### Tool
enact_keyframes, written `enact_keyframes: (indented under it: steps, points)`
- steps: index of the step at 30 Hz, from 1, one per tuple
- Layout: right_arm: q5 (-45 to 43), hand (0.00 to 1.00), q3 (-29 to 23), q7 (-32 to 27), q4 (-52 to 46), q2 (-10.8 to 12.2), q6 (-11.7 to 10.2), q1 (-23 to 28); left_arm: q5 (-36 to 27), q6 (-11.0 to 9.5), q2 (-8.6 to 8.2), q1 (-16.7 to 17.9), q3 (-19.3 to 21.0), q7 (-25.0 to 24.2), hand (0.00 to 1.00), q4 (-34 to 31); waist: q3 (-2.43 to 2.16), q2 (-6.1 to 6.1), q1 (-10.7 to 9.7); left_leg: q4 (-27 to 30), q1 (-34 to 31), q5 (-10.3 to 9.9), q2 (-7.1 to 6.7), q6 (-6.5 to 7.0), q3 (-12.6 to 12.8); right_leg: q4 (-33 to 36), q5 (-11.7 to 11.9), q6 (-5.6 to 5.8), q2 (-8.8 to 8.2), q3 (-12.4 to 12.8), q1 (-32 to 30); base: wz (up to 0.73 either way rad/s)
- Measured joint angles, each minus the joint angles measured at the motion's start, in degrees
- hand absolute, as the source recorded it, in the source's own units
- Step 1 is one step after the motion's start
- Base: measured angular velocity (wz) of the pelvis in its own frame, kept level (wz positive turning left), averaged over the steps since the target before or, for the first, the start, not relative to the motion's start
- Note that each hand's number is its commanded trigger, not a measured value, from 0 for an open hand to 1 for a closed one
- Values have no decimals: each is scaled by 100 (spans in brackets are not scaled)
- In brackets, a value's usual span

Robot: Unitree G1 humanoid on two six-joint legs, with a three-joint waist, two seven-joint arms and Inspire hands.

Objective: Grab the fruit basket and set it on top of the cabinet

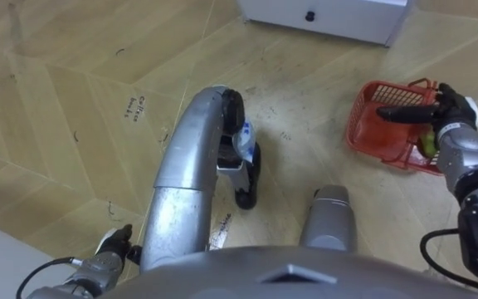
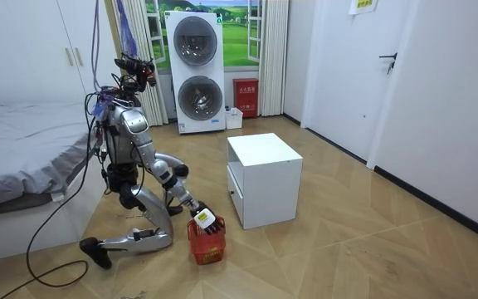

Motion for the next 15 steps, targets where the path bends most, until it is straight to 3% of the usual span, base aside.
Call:
enact_keyframes:
  steps: [2,3,4,5,6,15]
  points:
    - [39,0,3,73,9,0,1,-1,-1,2,-1,0,-8,-23,0,0,4,-6,6,2,0,0,28,0,8,12,-6,8,2,2,-15,-2]
    - [54,51,3,80,9,0,1,-1,-3,2,-1,0,-14,-28,0,0,3,-5,6,1,0,0,30,0,9,13,-6,8,3,2,-17,0]
    - [110,67,7,84,9,0,1,-2,-13,2,0,0,-72,-28,0,0,2,-3,4,1,0,0,30,0,8,14,-6,9,4,2,-18,0]
    - [160,92,8,102,10,0,1,-2,-13,2,-1,0,-107,-39,0,0,1,-2,6,1,0,0,30,0,8,14,-6,9,4,1,-17,0]
    - [203,100,13,119,11,0,1,-2,-13,2,-1,0,-107,-43,0,0,2,-3,8,2,0,0,30,0,7,14,-7,9,5,0,-16,0]
    - [438,100,41,330,186,1,17,-63,-13,3,0,0,-117,-173,0,-5,-24,42,70,12,-5,0,31,0,6,15,-8,12,12,-14,-8,0]
